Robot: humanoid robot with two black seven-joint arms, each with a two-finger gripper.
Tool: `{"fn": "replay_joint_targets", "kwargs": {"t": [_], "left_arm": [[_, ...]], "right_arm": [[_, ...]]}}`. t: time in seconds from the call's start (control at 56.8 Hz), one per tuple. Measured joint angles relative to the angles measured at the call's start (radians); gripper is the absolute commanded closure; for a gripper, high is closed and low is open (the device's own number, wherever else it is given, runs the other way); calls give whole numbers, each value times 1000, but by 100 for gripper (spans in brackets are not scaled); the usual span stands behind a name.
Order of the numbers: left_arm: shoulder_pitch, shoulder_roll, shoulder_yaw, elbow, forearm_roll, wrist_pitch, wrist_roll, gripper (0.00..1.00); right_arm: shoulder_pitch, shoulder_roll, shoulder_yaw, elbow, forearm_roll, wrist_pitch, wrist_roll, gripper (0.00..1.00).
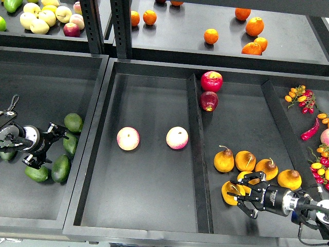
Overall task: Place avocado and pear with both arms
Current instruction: 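Lower the pear beside the other pears and open the right gripper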
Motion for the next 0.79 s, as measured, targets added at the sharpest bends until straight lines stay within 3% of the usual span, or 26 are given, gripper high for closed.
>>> {"fn": "replay_joint_targets", "kwargs": {"t": [0.792], "left_arm": [[-1, 0, 0, 0, 0, 0, 0, 1]], "right_arm": [[-28, 7, 1, -5, 0, 0, 0, 82]]}}
